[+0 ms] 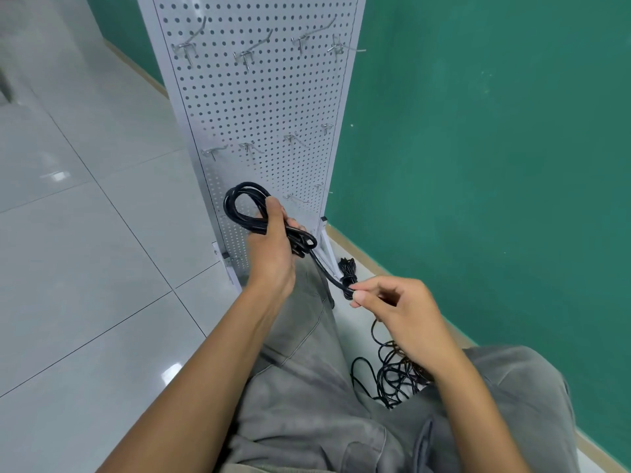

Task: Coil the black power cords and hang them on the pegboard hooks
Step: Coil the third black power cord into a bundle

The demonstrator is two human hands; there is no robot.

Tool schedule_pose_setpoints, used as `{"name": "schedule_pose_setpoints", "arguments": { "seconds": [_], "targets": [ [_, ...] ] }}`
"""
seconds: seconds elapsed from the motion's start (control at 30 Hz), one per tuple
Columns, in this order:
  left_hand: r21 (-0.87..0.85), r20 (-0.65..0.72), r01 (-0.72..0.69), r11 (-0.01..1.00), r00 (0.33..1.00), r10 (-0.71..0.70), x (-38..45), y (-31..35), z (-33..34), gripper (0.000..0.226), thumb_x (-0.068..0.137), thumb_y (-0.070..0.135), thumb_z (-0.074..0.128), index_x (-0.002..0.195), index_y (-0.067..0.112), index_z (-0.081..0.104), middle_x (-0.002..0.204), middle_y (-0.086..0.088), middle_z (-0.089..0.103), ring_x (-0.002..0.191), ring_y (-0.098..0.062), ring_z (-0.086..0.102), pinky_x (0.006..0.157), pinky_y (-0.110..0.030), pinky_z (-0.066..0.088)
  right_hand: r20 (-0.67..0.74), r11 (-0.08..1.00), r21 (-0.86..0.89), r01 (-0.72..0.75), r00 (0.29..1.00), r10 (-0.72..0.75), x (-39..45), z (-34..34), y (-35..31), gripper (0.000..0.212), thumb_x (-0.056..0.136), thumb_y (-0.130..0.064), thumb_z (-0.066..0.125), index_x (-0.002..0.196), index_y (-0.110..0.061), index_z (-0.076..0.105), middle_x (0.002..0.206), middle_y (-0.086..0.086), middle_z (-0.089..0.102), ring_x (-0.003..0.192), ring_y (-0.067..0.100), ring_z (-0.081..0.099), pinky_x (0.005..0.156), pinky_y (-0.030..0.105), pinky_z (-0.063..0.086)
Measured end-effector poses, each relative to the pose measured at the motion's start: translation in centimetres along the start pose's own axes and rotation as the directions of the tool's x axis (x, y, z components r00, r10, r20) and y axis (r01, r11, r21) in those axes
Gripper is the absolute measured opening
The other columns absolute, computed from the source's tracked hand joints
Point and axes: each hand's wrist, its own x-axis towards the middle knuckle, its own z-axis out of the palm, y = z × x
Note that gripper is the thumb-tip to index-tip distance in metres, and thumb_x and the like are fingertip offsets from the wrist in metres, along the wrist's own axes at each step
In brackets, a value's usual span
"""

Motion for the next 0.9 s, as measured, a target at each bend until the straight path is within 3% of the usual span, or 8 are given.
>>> {"name": "schedule_pose_setpoints", "arguments": {
  "seconds": [0.2, 0.3, 0.43, 0.57, 0.63, 0.7, 0.8, 0.9],
  "targets": [
    [0.383, 0.177, -0.125, 0.915, 0.982, 0.06, -1.8, -1.5, 0.3, 0.046, 0.103, 0.047, 0.054, 0.062, 0.027, 0.062, 0.061, 0.004, 0.058, 0.065, -0.02, 0.054, 0.073, -0.038, 0.048, 0.059, 0.996, 0.057, 0.065, 0.996, -0.068, 0.2, -1.0, -2.7, 0.024, 0.1, -0.001, 0.059, 0.113, -0.016, 0.074, 0.096, -0.008, 0.079, 0.103, 0.006, 0.071, 0.098, 0.021, 0.051],
    [0.496, 0.351, -0.258, 0.829, 0.933, 0.08, -3.1, -1.9, 0.9, 0.047, 0.107, 0.038, 0.05, 0.066, 0.016, 0.057, 0.056, 0.005, 0.056, 0.054, -0.009, 0.052, 0.059, -0.022, 0.044, 0.023, 0.993, 0.034, 0.117, 0.993, -0.117, 1.0, -1.1, -3.4, 0.022, 0.099, 0.001, 0.059, 0.106, -0.015, 0.071, 0.096, -0.006, 0.078, 0.095, 0.007, 0.073, 0.087, 0.017, 0.051],
    [0.511, 0.595, -0.33, 0.793, 0.802, -0.05, -4.4, -3.1, 0.7, 0.074, 0.097, 0.069, 0.035, 0.079, 0.001, 0.057, 0.064, -0.012, 0.055, 0.062, -0.017, 0.053, 0.058, -0.03, 0.042, -0.132, 0.992, 0.026, 0.123, 0.984, -0.119, 2.0, -1.3, -3.4, 0.023, 0.09, 0.004, 0.071, 0.093, -0.018, 0.063, 0.087, -0.005, 0.076, 0.072, 0.011, 0.069, 0.073, 0.022, 0.053],
    [0.492, 0.631, -0.218, 0.843, 0.757, -0.172, -4.9, -3.9, 0.4, 0.061, 0.095, 0.069, 0.027, 0.077, 0.02, 0.058, 0.063, 0.003, 0.059, 0.062, -0.018, 0.059, 0.064, -0.036, 0.049, -0.292, 0.997, 0.013, 0.079, 0.954, -0.072, 2.3, -1.8, -3.0, 0.032, 0.077, -0.004, 0.086, 0.087, -0.019, 0.06, 0.087, -0.007, 0.069, 0.066, 0.026, 0.068, 0.07, 0.045, 0.06],
    [0.489, 0.674, -0.179, 0.854, 0.699, -0.239, -5.0, -3.9, 0.3, 0.065, 0.091, 0.078, 0.027, 0.075, 0.023, 0.057, 0.065, 0.002, 0.058, 0.064, -0.018, 0.059, 0.067, -0.039, 0.048, -0.342, 0.999, -0.017, 0.049, 0.938, -0.052, 2.4, -2.1, -2.8, 0.036, 0.072, -0.011, 0.091, 0.085, -0.019, 0.058, 0.083, -0.012, 0.067, 0.061, 0.032, 0.065, 0.062, 0.043, 0.054],
    [0.463, 0.691, -0.027, 0.886, 0.637, -0.342, -5.3, -3.7, 0.3, 0.067, 0.088, 0.08, 0.034, 0.082, 0.016, 0.054, 0.068, 0.001, 0.054, 0.062, -0.017, 0.056, 0.067, -0.037, 0.047, -0.354, 1.0, 0.018, 0.025, 0.935, -0.017, 2.5, -2.3, -2.4, 0.04, 0.067, -0.018, 0.094, 0.083, -0.021, 0.058, 0.08, -0.014, 0.065, 0.053, 0.023, 0.058, 0.061, 0.041, 0.052],
    [0.37, 0.728, 0.205, 0.906, 0.543, -0.42, -5.5, -3.0, 0.4, 0.055, 0.086, 0.068, 0.052, 0.091, 0.013, 0.052, 0.073, 0.0, 0.047, 0.062, -0.016, 0.052, 0.068, -0.031, 0.048, -0.338, 0.993, 0.119, 0.018, 0.941, 0.023, 2.7, -2.4, -1.6, 0.041, 0.061, -0.028, 0.097, 0.08, -0.026, 0.061, 0.079, -0.011, 0.064, 0.056, 0.017, 0.055, 0.067, 0.049, 0.055],
    [0.321, 0.761, 0.315, 0.893, 0.476, -0.441, -5.3, -2.5, 0.3, 0.037, 0.096, 0.047, 0.061, 0.093, 0.01, 0.052, 0.072, -0.001, 0.044, 0.064, -0.017, 0.05, 0.068, -0.03, 0.05, -0.283, 0.982, 0.186, 0.028, 0.959, 0.027, 2.7, -2.8, -0.5, 0.031, 0.068, -0.03, 0.092, 0.083, -0.023, 0.066, 0.078, -0.002, 0.066, 0.066, 0.02, 0.059, 0.072, 0.047, 0.055]
  ]
}}
